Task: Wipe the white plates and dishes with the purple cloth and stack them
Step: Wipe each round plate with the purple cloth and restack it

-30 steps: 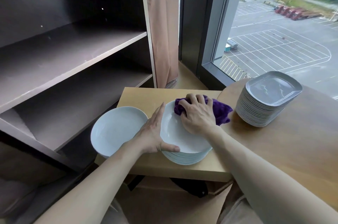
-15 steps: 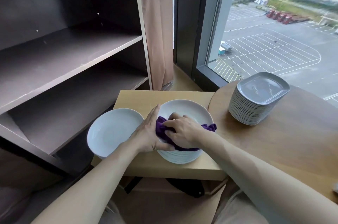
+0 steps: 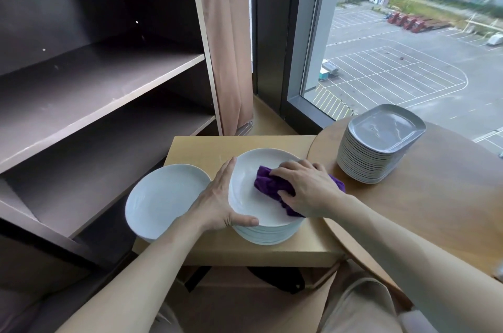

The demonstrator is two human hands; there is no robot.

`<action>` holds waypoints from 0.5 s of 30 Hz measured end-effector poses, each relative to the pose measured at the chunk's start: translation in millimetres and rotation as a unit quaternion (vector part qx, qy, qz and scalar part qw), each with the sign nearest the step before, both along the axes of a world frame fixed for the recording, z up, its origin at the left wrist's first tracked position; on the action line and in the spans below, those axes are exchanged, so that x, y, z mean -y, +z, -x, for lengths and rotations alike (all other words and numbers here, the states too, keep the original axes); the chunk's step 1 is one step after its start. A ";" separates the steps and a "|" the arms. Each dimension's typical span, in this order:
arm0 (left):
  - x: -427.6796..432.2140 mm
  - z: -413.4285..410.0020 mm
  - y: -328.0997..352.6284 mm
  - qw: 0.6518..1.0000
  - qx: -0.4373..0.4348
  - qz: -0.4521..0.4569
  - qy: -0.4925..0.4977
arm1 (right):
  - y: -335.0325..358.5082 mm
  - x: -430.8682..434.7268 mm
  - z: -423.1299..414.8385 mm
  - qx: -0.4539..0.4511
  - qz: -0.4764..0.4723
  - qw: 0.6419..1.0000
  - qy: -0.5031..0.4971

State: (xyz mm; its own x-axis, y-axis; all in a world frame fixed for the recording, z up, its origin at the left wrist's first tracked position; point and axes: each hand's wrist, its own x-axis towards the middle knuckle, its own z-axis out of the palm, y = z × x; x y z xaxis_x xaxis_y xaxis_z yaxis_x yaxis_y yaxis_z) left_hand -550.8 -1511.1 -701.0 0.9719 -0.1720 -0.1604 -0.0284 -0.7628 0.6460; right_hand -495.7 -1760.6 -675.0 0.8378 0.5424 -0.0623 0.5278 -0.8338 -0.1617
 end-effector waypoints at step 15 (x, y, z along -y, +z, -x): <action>1.0 -2.2 -14.8 0.998 0.009 0.053 0.032 | -30.3 -73.1 -32.6 0.067 -0.149 0.982 -0.096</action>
State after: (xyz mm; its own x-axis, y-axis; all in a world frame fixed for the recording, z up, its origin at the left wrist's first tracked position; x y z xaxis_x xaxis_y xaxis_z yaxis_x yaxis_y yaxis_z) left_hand -548.6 -1512.1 -715.8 0.9840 -0.1240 -0.1275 0.0068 -0.6902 0.7236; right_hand -463.1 -1687.6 -705.3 0.9162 0.3511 0.1931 0.3988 -0.8458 -0.3543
